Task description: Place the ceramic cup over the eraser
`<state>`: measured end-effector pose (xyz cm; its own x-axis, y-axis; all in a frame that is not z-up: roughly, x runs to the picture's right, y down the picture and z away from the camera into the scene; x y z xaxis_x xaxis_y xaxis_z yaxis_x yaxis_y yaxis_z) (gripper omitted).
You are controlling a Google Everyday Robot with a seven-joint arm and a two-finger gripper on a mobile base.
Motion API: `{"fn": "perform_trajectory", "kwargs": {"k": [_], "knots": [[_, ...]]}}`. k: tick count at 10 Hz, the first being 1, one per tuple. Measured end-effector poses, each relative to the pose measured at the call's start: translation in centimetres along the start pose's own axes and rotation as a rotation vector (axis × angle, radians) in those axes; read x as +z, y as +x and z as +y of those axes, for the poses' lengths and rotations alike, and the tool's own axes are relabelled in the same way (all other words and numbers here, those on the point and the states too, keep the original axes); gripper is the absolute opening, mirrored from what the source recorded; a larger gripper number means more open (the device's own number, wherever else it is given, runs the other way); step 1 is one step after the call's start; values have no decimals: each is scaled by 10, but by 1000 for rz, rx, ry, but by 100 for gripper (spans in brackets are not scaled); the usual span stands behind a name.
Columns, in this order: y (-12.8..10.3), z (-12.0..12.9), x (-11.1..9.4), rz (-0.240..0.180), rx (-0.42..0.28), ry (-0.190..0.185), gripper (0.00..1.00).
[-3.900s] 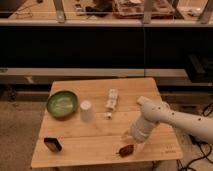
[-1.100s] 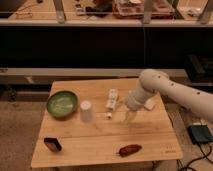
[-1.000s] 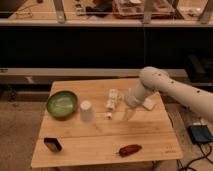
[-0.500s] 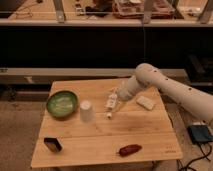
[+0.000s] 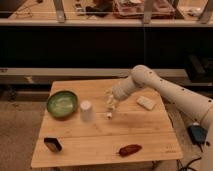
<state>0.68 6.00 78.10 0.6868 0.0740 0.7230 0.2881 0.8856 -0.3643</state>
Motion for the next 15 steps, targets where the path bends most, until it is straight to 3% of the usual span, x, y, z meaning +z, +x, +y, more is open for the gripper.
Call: {"fn": "perform_trajectory", "kwargs": {"k": [2,4,7,14,15], "knots": [[-7,0,7,-38,21,-40,65],[-19,-2,14,-69,29,-74,79],[-32,-10,33,-81,28,-124,80],[-41,-29,110,-124,3,-212,79],[-39,-25,120,-132,5,-240,73]]}}
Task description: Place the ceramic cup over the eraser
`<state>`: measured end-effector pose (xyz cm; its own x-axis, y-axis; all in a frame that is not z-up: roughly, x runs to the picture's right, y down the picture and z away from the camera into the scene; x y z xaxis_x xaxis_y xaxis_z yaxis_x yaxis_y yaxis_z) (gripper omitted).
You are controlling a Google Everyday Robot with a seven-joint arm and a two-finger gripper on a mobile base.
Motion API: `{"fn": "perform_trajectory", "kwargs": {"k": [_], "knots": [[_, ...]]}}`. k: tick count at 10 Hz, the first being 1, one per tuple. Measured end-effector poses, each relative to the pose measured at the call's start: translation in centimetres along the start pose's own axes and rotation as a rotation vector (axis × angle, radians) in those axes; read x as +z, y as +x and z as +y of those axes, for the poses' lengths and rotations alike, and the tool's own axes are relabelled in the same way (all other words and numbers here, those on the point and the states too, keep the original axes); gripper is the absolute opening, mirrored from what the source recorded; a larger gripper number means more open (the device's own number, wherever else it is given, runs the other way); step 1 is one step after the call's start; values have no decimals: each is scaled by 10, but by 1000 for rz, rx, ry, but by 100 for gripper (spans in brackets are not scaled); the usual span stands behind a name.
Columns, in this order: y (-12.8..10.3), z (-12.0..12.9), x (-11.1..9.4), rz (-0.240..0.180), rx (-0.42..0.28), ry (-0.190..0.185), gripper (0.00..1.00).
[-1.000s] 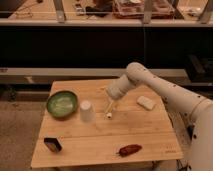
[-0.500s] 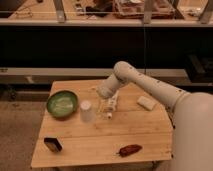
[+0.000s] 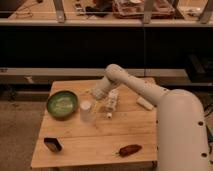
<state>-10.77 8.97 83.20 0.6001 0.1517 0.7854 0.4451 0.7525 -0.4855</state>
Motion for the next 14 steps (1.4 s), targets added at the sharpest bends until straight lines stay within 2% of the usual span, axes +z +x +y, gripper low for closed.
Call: {"fn": "perform_trajectory", "kwargs": {"k": [2,4,6,7,8,9,11,12,13,14], "knots": [[1,5,14,-23,2,-51,57],[-3,22,28,-59,-41,-164,33],[-6,35,25,-64,-85,-228,14],[-9,40,19,-62,-109,-248,5],[-17,44,9,-57,-140,-254,0],[-28,46,-3,-47,-173,-251,0],[-61,50,-31,-39,-241,-225,0],[-76,51,-39,-52,-254,-209,0],[-96,53,-46,-85,-247,-186,0],[-121,53,-50,-140,-218,-152,0]]}}
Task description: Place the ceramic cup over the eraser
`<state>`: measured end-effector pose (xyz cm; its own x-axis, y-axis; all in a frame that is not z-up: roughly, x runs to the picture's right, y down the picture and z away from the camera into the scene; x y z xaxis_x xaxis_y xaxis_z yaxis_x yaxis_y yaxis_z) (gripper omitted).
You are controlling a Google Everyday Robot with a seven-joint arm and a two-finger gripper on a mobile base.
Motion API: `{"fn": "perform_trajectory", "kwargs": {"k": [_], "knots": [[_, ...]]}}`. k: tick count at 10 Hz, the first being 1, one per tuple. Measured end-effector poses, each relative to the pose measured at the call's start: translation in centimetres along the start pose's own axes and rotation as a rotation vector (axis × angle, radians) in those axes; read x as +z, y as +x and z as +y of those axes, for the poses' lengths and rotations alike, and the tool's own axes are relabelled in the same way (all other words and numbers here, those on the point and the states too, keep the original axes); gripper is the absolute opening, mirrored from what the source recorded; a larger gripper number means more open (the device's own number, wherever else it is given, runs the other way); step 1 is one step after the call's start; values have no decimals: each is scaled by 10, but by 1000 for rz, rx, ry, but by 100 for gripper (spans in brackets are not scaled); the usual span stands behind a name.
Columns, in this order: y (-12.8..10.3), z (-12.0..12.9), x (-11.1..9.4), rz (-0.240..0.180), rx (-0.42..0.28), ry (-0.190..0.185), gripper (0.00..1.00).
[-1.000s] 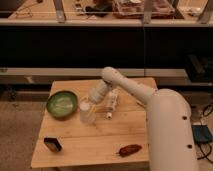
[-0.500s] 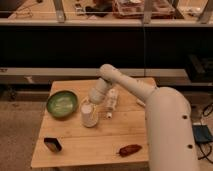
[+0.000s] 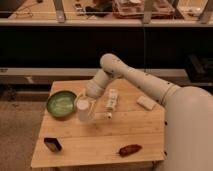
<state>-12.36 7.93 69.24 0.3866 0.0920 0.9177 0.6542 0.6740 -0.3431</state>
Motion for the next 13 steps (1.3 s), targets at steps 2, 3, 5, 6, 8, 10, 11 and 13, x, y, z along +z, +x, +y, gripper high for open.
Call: {"fn": "perform_trajectory", "kwargs": {"k": [2,3,5,6,8,10,11,13], "knots": [[-31,-10,-5,-90,52,98,0],[-38,-13,-8,-113,66,127,0],[-40,-14,-6,-115,63,124,0],[-39,-14,-7,-115,64,126,0],[-39,-13,-6,-122,74,129,0],[-57,-15,3,-204,112,159,0],[-71,-16,16,-238,122,145,0],[-86,-16,39,-263,144,108,0]]}}
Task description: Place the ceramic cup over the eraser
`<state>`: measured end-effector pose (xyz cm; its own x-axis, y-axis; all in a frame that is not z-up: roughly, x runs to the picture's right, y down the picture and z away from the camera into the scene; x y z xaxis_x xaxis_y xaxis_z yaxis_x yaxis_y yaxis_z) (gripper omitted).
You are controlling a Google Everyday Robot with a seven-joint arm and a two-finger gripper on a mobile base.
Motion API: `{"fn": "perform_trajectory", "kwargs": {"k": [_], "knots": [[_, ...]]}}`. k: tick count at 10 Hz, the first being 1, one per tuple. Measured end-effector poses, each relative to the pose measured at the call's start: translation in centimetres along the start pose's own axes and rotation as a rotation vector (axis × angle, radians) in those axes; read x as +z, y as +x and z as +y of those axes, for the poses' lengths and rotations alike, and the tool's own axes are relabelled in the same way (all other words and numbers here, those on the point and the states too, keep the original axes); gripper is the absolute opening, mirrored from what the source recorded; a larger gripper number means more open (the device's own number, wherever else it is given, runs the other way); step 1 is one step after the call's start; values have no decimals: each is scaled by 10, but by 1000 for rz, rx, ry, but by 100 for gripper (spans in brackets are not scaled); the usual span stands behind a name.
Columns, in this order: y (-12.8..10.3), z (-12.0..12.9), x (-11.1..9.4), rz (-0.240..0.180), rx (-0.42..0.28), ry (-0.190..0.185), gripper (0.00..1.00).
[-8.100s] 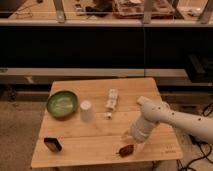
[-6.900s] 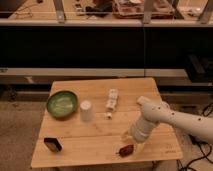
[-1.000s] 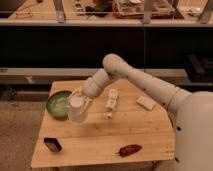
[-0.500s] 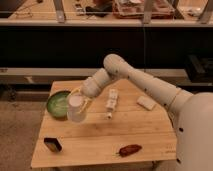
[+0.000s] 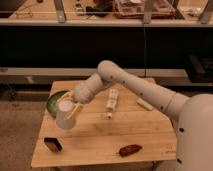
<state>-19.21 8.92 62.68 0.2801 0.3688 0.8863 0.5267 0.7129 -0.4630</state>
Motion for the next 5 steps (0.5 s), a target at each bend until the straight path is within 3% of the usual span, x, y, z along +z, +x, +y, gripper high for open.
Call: {"fn": "perform_trajectory", "kwargs": {"k": [5], "knots": [[-8,1,54,-15,14,-92,0]]}}
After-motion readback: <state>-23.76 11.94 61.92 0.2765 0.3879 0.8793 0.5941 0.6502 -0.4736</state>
